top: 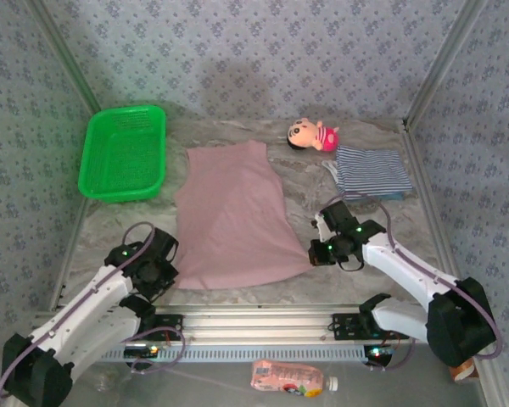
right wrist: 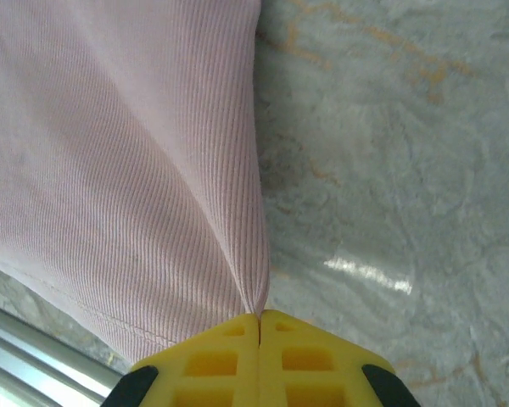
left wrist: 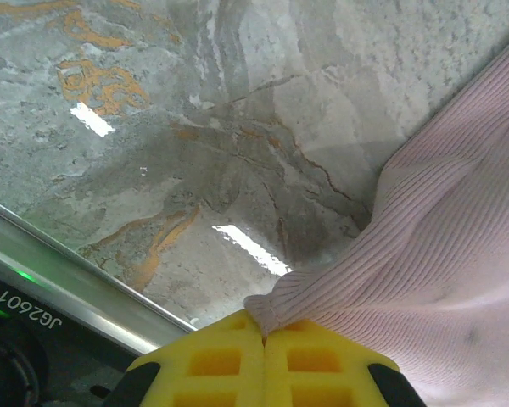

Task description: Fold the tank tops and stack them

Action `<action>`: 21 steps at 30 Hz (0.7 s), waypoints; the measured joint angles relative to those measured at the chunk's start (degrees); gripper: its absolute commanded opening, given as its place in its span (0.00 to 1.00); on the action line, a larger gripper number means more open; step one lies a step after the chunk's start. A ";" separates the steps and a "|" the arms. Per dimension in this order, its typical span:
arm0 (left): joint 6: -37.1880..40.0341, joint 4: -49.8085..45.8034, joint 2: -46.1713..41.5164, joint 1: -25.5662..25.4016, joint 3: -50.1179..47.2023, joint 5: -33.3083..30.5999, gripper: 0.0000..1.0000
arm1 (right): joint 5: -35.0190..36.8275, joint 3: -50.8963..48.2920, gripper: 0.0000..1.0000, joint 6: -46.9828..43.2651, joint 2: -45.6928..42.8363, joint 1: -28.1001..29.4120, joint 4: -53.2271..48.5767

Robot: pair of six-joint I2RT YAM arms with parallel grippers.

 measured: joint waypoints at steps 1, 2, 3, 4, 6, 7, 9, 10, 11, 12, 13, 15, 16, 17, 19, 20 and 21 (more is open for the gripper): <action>-0.57 0.00 0.02 -0.28 -0.09 0.15 0.00 | 0.46 0.07 0.03 0.00 0.02 0.61 -0.59; -1.33 0.17 0.02 -1.05 -0.35 0.37 0.01 | 0.90 0.15 0.04 -0.02 0.44 1.11 -1.16; -1.99 0.37 0.20 -2.03 -0.66 0.68 0.04 | 1.40 0.44 0.05 -0.11 1.49 1.55 -1.97; -2.69 0.59 0.66 -3.02 -0.90 1.01 0.07 | 1.68 0.68 0.06 -0.24 2.51 1.90 -2.49; -3.93 0.37 1.70 -5.03 -1.18 1.29 0.13 | 2.60 0.85 0.10 -0.46 4.44 2.62 -3.23; -4.59 -0.11 2.03 -5.66 -1.20 1.40 0.15 | 2.93 0.85 0.12 -0.50 4.81 2.97 -3.76; -5.31 -0.55 2.23 -6.23 -1.18 1.27 0.19 | 3.69 1.09 0.16 -0.57 4.90 3.76 -5.29; -5.53 -0.76 1.88 -6.25 -1.03 1.18 0.20 | 4.13 1.51 0.19 -0.66 4.90 4.11 -6.25; -5.79 -1.55 1.44 -6.25 -0.46 1.01 0.23 | 4.39 2.12 0.22 -0.79 4.87 4.44 -7.30; -5.99 -2.71 0.94 -6.27 0.52 0.92 0.28 | 4.59 2.80 0.25 -0.76 4.61 4.63 -8.28; -6.29 -3.89 0.44 -6.29 1.46 0.74 0.31 | 4.74 3.34 0.25 -0.83 4.17 4.76 -9.05; -6.62 -7.26 -0.79 -6.29 3.74 0.70 0.35 | 4.87 4.74 0.31 -0.59 2.60 4.90 -11.26; -6.71 -8.63 -1.07 -6.29 4.55 0.72 0.36 | 5.20 5.51 0.33 -0.46 1.77 4.90 -12.33; -6.73 -10.19 -1.22 -6.29 5.57 0.72 0.37 | 5.51 6.47 0.36 -0.39 0.85 4.87 -13.57; -6.21 -11.96 -1.40 -6.29 7.87 0.50 0.40 | 6.16 8.13 0.39 -0.63 -0.48 4.83 -14.49; -5.62 -12.50 -0.83 -6.29 9.27 0.20 0.42 | 6.36 8.72 0.41 -0.59 -1.14 4.83 -13.92; -4.72 -12.37 0.33 -6.27 10.58 -0.09 0.43 | 6.16 8.83 0.42 -0.42 -1.66 4.83 -12.46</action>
